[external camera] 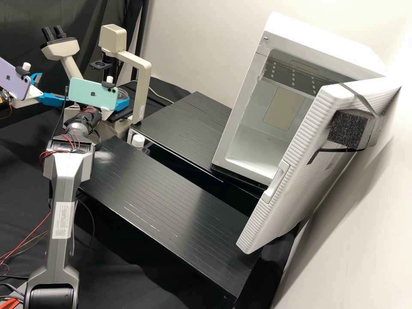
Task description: Move the petri dish to the bench.
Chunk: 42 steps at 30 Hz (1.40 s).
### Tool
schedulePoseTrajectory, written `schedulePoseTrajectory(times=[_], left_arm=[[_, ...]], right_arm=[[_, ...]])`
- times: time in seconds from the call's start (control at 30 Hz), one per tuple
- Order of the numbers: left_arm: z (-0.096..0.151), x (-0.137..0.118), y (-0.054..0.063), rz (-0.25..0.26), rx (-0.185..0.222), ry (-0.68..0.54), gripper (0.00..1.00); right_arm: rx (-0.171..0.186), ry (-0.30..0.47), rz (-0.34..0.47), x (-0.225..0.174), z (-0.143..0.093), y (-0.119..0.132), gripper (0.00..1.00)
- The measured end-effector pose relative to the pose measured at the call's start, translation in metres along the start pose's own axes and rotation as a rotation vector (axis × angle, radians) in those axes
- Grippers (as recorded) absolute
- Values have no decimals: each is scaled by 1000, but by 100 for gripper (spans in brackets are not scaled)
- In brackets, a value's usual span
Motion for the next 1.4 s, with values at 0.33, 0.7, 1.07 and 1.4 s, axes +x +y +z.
schedulePoseTrajectory(times=[0.33,0.7,1.07,1.4], left_arm=[[0,0,0,0,0,0,100],[0,0,0,0,0,0,100],[0,0,0,0,0,0,100],[0,0,0,0,0,0,100]], right_arm=[[12,58,-17,-32,-5,13,0],[-13,83,26,-65,4,22,0],[-39,106,58,-99,11,32,0],[-100,119,147,-177,32,49,0]])
